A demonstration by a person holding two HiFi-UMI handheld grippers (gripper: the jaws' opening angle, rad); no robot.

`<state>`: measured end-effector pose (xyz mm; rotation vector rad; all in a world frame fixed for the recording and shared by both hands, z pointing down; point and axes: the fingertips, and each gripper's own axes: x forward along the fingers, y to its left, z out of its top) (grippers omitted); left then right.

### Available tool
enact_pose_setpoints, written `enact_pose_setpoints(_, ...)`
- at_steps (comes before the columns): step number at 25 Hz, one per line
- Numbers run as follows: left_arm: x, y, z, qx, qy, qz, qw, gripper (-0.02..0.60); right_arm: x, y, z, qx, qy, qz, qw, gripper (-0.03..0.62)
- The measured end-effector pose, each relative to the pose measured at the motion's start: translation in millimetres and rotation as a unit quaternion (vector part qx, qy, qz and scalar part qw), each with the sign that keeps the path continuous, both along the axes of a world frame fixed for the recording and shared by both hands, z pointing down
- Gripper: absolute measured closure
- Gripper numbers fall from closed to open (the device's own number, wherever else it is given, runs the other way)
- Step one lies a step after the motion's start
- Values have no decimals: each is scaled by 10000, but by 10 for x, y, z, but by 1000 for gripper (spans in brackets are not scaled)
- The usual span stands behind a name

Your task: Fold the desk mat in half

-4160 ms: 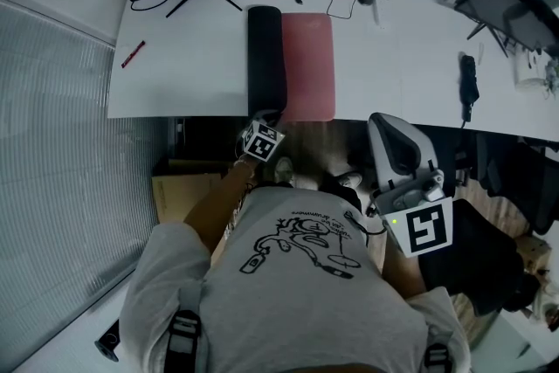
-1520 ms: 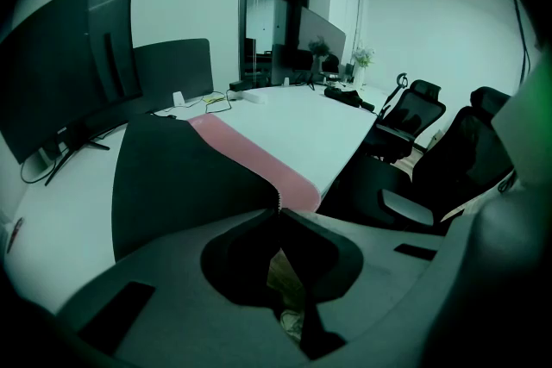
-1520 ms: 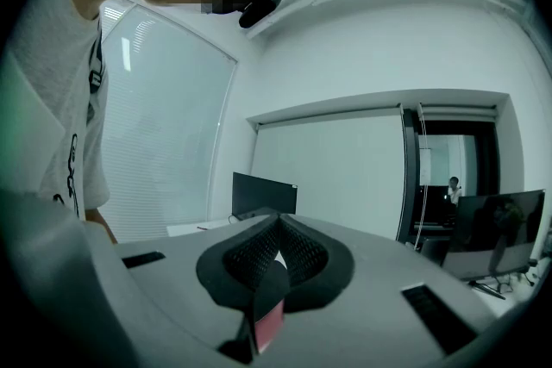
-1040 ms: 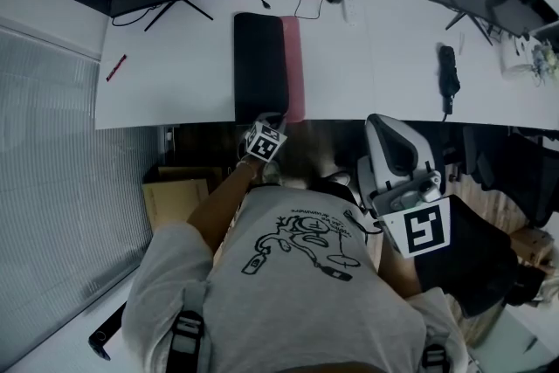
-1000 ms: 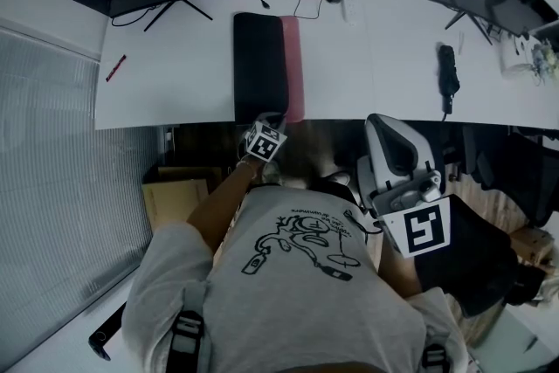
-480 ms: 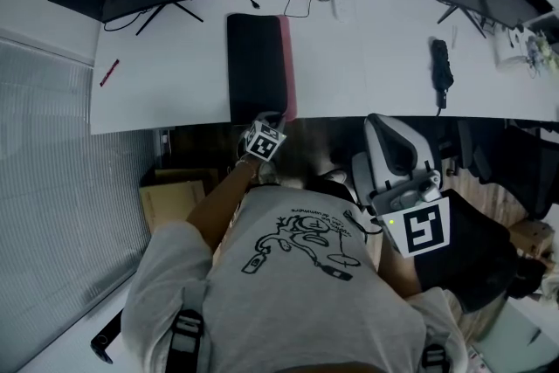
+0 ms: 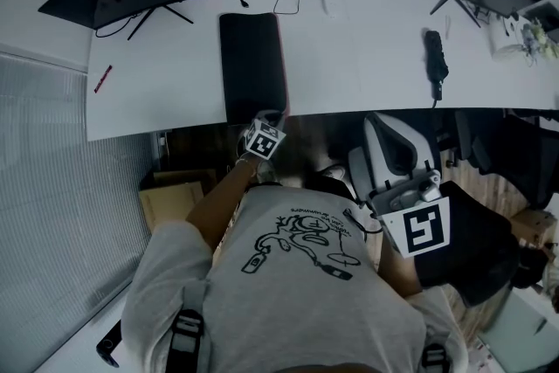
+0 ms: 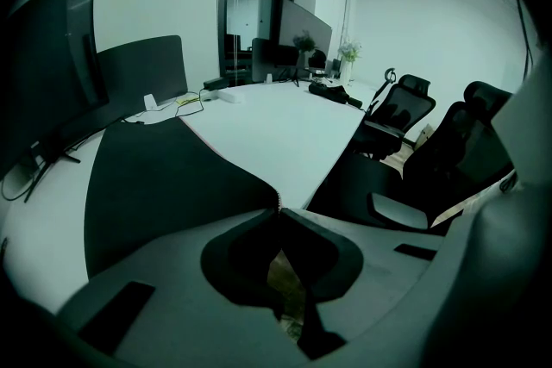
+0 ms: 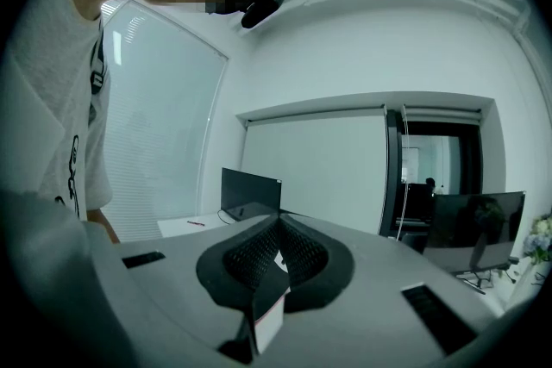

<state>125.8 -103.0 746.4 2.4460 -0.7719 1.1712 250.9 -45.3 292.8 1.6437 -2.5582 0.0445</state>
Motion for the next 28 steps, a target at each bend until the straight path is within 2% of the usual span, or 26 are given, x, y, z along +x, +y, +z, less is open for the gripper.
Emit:
enact_pose_setpoints(14,69,46,-67,188,123,22,9997,535,2,30,14,-10,-3,15,10000,586)
enact_pose_setpoints(19,109,108,-191,275,340,130,9990,535,-76,37,23,-19,10,-4,10000,586)
enact_pose_setpoints(28,55,25,-680,555,832,-82,9950,542,-289,5,31,-50,64,-88,9999,586)
